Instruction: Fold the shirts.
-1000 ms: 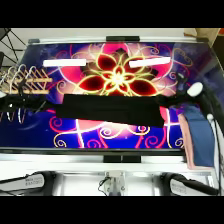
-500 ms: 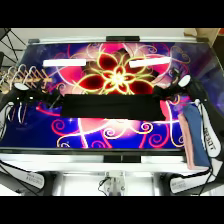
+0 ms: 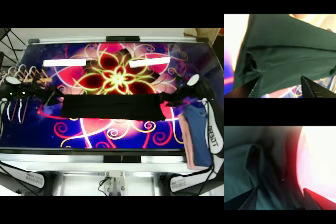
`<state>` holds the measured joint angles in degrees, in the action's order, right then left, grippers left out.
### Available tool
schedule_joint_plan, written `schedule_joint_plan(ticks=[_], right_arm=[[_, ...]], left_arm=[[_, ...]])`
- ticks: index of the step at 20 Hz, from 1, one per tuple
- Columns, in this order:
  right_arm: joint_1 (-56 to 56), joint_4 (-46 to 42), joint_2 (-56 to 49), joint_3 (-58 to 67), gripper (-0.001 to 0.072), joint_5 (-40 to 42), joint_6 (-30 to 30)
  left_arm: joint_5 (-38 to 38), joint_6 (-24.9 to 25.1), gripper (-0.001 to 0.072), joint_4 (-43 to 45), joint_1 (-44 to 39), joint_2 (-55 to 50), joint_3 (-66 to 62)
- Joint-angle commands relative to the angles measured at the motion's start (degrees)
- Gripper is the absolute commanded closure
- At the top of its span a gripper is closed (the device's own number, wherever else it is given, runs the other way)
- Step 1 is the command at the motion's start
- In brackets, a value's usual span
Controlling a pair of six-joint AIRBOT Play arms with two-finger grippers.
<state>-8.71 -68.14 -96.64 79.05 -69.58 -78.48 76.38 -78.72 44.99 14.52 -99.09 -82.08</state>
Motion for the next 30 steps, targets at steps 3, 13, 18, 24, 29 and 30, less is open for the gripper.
schedule_joint_plan(ticks=[3, 13, 18, 24, 29, 30], right_arm=[[0.4, 4.7, -4.7, 0.2, 0.0016, -2.0, 1.8], [4.2, 7.6, -3.6, 0.2, 0.0656, -2.6, 1.7], [4.2, 14.7, 12.0, 0.2, 0.0656, -7.0, 1.3], [4.2, 15.3, 27.1, 0.2, 0.0656, -17.6, -6.0], [4.2, 15.1, 33.0, 0.2, 0.0655, -19.6, -10.0], [4.2, 15.3, 33.0, 0.2, 0.0655, -19.6, -10.6]], left_arm=[[1.7, 1.1, 0.0183, 0.0, -2.0, 4.2, -0.8], [-4.4, 1.0, 0.045, 0.0, -13.8, 3.5, -0.8], [-13.6, 0.0, 0.0657, -1.3, -28.5, -0.2, -0.8], [-26.9, 0.0, 0.0671, -15.7, -42.9, -5.6, -0.9], [-29.9, 0.4, 0.0672, -27.8, -52.2, -10.8, -0.9], [-29.9, 2.2, 0.0672, -30.0, -53.5, -11.6, -1.2]])
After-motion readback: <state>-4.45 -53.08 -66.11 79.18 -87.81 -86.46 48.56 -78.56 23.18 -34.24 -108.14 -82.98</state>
